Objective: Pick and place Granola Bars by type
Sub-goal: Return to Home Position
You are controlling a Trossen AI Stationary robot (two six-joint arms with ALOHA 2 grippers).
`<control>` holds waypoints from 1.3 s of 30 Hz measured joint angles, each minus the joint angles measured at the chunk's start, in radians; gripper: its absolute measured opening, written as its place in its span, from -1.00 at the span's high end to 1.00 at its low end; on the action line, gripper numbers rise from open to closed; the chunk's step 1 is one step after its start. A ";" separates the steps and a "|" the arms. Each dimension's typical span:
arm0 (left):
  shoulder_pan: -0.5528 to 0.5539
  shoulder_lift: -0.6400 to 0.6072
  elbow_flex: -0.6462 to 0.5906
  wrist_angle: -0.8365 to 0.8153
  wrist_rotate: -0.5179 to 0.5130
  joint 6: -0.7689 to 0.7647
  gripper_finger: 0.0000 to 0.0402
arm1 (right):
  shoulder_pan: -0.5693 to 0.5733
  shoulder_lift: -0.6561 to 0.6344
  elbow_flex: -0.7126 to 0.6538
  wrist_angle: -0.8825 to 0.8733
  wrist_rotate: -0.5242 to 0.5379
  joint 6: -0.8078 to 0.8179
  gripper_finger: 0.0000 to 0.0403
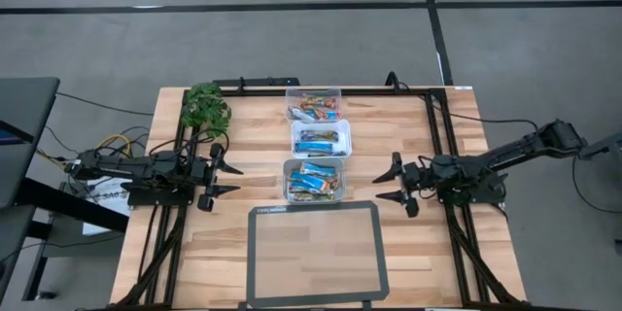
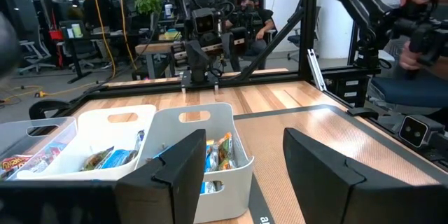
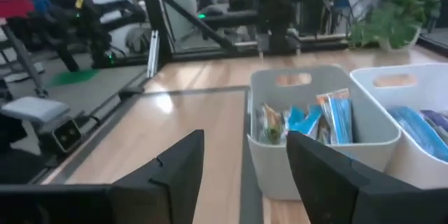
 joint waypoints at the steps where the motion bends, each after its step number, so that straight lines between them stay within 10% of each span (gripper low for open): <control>1: 0.000 0.000 0.000 0.000 0.000 0.000 0.08 | 0.000 -0.021 0.000 -0.027 -0.003 -0.010 0.02; 18: 0.000 0.000 0.000 0.000 0.000 0.000 0.08 | -0.004 -0.539 0.000 -0.590 0.031 -0.046 0.04; 39: 0.000 0.000 0.000 0.000 0.000 0.000 0.08 | -0.076 -0.543 -0.001 -0.594 0.023 -0.118 0.03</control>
